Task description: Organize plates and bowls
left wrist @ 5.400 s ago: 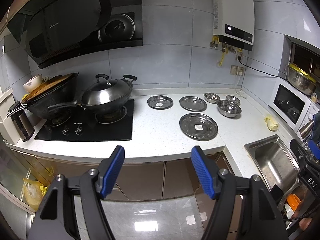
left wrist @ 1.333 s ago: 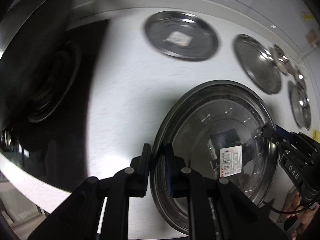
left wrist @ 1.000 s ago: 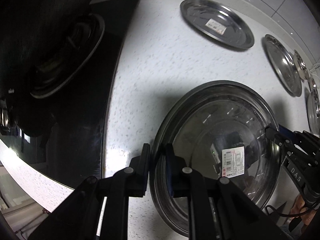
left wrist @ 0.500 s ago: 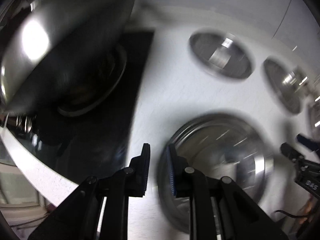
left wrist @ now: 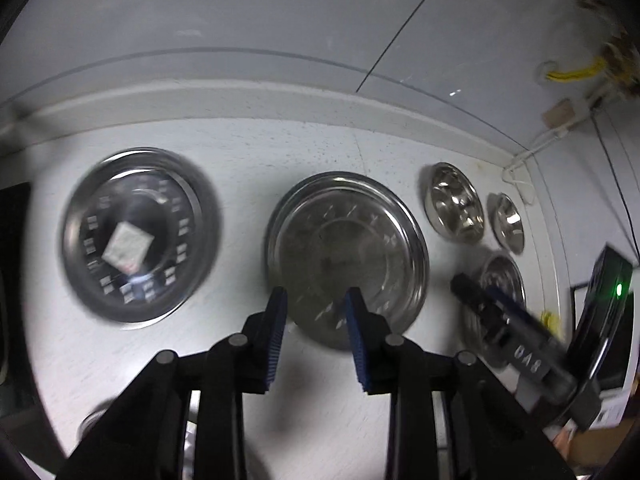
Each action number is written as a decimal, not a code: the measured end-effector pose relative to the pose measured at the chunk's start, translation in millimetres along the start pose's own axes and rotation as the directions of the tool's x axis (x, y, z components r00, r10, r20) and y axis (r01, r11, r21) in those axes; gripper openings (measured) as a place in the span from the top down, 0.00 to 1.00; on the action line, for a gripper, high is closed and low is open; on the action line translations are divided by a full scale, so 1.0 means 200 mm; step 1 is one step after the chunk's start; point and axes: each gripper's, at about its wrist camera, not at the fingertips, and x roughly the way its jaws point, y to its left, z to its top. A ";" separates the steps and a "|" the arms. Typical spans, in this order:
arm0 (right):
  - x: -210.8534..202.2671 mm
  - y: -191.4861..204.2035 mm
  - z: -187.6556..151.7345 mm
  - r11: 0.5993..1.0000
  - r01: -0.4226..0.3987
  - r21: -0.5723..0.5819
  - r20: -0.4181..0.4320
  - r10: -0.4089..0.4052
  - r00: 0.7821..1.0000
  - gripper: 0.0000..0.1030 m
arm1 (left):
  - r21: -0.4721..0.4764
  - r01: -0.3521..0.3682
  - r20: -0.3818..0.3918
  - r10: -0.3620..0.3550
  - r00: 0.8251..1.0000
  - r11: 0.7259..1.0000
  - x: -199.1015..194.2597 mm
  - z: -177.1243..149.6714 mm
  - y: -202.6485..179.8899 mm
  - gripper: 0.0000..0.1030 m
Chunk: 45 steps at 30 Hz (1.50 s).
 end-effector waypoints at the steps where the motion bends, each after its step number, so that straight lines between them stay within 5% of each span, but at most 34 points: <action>1: 0.04 -0.02 0.02 1.000 0.000 0.012 -0.008 0.000 1.000 0.26 | -0.006 -0.008 -0.013 0.008 1.000 1.000 0.08 0.03 0.02 0.72; 9: 0.22 -0.08 0.11 0.998 -0.008 0.055 -0.068 0.012 0.998 0.26 | -0.029 -0.079 -0.057 0.078 0.995 0.996 0.36 0.22 0.01 0.72; 19: 0.32 -0.08 0.15 0.998 -0.024 0.053 -0.088 0.028 0.996 0.26 | 0.008 -0.146 -0.043 0.146 0.988 0.989 0.39 0.26 0.05 0.72; 36: 0.43 0.04 0.17 0.999 0.040 0.000 -0.101 -0.040 0.994 0.25 | -0.020 -0.152 -0.131 0.148 0.980 0.988 0.58 0.28 0.14 0.72; 45: 0.42 0.02 0.21 0.999 -0.021 0.030 -0.107 0.024 0.994 0.25 | -0.031 -0.149 -0.143 0.144 0.979 0.988 0.62 0.29 0.14 0.72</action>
